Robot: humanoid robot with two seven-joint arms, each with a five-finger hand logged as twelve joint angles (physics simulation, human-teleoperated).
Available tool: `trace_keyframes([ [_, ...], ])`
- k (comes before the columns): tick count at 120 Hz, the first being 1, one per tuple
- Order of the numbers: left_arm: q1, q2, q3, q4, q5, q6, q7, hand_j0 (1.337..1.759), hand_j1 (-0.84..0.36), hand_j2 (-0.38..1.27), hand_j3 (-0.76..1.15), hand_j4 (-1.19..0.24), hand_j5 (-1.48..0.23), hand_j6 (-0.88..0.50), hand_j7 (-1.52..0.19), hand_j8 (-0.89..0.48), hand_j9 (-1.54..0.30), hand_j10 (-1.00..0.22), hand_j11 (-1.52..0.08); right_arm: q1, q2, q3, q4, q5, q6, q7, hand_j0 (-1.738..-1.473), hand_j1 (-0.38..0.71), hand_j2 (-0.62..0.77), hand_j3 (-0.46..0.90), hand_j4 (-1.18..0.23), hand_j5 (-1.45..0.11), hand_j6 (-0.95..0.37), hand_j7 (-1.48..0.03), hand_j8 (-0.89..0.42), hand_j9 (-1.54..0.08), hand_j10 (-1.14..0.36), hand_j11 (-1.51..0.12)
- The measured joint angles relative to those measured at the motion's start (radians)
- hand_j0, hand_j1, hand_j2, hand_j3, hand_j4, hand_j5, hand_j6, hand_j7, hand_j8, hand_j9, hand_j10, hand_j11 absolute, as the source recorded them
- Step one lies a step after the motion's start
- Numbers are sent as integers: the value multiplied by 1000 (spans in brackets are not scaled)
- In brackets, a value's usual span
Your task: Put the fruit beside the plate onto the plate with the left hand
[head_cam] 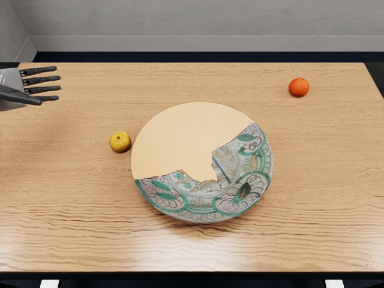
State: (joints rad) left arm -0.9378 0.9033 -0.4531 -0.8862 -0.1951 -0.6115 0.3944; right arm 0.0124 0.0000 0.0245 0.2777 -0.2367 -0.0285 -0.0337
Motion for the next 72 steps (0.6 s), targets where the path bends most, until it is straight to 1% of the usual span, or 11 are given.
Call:
trace_keyframes([
  [10, 2, -4, 3, 10, 0, 0, 2, 1658, 310, 7, 0, -30, -42, -29, -42, -29, -42, -30, -42, 0, 0, 0, 0, 0, 1, 0, -1658, -349, 0, 0, 0, 0, 0, 0, 0, 0, 0, 0],
  [18, 6, -15, 35, 13, 2, 0, 5, 1658, 313, 7, 0, -28, -39, -27, -39, -27, -39, -28, -39, 0, 0, 0, 0, 0, 1, 0, -1658, -349, 0, 0, 0, 0, 0, 0, 0, 0, 0, 0],
  [20, -4, -14, 46, 13, 8, 0, 7, 1658, 313, 7, 0, -27, -39, -26, -39, -26, -39, -27, -39, 0, 0, 0, 0, 0, 1, 0, -1658, -349, 0, 0, 0, 0, 0, 0, 0, 0, 0, 0],
  [25, -59, -31, 68, 14, 58, 0, 13, 1658, 315, 7, 0, -25, -37, -24, -37, -24, -37, -26, -38, 0, 0, 0, 0, 0, 0, 0, -1658, -349, 0, 0, 0, 0, 0, 0, 0, 0, 0, 0],
  [35, -195, -164, 94, 14, 284, 0, 25, 1658, 316, 6, 0, -25, -36, -25, -36, -25, -36, -26, -36, 0, 0, 0, 0, 0, 0, 0, -1658, -349, 0, 0, 0, 0, 0, 0, 0, 0, 0, 0],
  [40, -231, -211, 101, 13, 410, 0, 41, 1658, 317, 5, 0, -27, -35, -27, -35, -27, -35, -27, -35, 0, 0, 0, 0, 0, 0, 0, -1658, -349, 0, 0, 0, 0, 0, 0, 0, 0, 0, 0],
  [44, -257, -258, 105, 11, 501, 0, 74, 1658, 317, 5, 0, -28, -35, -28, -35, -28, -35, -28, -35, 0, 0, 0, 0, 0, 0, 0, -1658, -349, 0, 0, 0, 0, 0, 0, 0, 0, 0, 0],
  [52, -303, -281, 109, -5, 654, 0, 140, 1658, 317, 5, 0, -29, -35, -29, -35, -28, -35, -28, -35, 0, 0, 0, 0, 0, -1, 0, -1658, -349, 0, 0, 0, 0, 0, 0, 0, 0, 0, 0],
  [61, -311, -292, 112, -88, 849, 0, 179, 1658, 317, 5, 0, -29, -36, -29, -35, -29, -35, -29, -35, 0, 0, 0, 0, 0, -1, 0, -1658, -349, 0, 0, 0, 0, 0, 0, 0, 0, 0, 0],
  [67, -302, -308, 113, -158, 970, 14, 193, 1658, 316, 5, 0, -30, -36, -30, -36, -30, -36, -29, -36, 0, 0, 0, 0, 0, -1, 0, -1658, -349, 0, 0, 0, 0, 0, 0, 0, 0, 0, 0],
  [72, -285, -335, 114, -211, 1059, 59, 201, 1658, 315, 6, 0, -31, -37, -31, -37, -31, -37, -30, -37, 0, 0, 0, 0, 0, -1, 0, -1658, -349, 0, 0, 0, 0, 0, 0, 0, 0, 0, 0],
])
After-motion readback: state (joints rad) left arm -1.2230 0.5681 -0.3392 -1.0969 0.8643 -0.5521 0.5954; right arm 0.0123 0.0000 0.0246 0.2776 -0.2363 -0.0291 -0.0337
